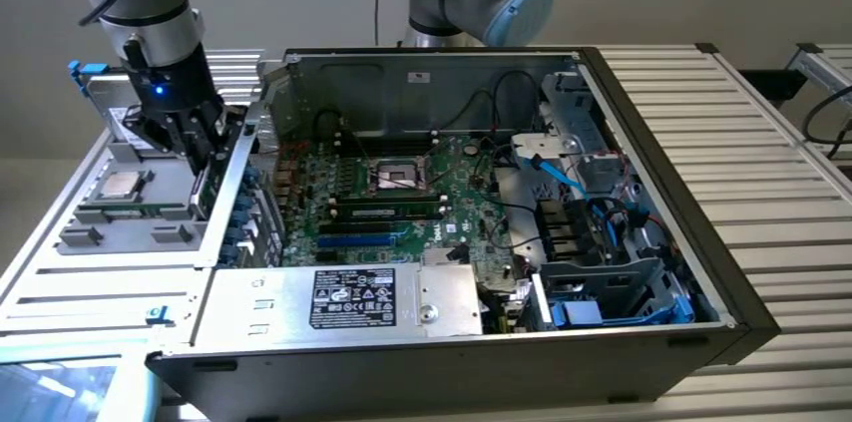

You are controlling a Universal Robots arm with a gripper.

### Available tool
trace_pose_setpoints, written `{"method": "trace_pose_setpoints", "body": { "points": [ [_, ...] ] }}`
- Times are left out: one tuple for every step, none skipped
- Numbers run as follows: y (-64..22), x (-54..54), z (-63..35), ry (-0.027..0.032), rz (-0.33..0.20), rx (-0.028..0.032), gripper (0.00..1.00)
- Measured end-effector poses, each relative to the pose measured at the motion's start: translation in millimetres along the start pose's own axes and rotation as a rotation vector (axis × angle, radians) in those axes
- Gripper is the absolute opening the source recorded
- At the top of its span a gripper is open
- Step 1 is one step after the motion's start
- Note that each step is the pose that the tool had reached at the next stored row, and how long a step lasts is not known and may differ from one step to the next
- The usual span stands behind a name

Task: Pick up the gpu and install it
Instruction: 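Pick up the gpu and move the gpu toward the slot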

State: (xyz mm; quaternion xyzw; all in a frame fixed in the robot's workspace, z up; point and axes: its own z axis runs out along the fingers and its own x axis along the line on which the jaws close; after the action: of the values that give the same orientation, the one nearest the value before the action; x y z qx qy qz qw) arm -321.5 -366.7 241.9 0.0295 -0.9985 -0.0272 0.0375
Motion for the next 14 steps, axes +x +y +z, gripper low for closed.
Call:
{"method": "trace_pose_setpoints", "body": {
  "points": [
    [0.0,0.0,0.0,0.0002,0.0,0.0001,0.31],
    [-0.1,0.0,0.0,0.0002,0.0,0.0002,0.31],
    [0.0,-0.1,0.1,0.0002,0.0,0.0001,0.31],
    [0.0,-0.1,0.1,0.0,0.0,0.0,0.31],
    [-0.1,-0.1,0.1,0.0,0.0,0.0001,0.31],
    [0.0,-0.1,0.1,0.0,0.0,0.0,0.29],
    [-0.2,-0.2,0.1,0.0,0.0,0.0,0.29],
    [-0.4,-0.4,0.1,0.0,0.0,0.0,0.29],
    [-0.6,-0.8,0.1,-0.0004,0.0,0.0,0.29],
    [-1.0,-1.9,0.0,-0.0005,0.0,-0.0001,0.29],
    [-1.7,-3.5,-0.1,-0.0008,0.0,-0.0001,0.29],
    [-2.2,-5.2,-0.4,0.0001,0.0,0.0,0.29],
    [-2.4,-6.6,-0.8,0.0007,0.001,0.0002,0.29],
    [-2.4,-7.5,-0.8,-0.0001,0.001,0.0003,0.29]
  ]
}}
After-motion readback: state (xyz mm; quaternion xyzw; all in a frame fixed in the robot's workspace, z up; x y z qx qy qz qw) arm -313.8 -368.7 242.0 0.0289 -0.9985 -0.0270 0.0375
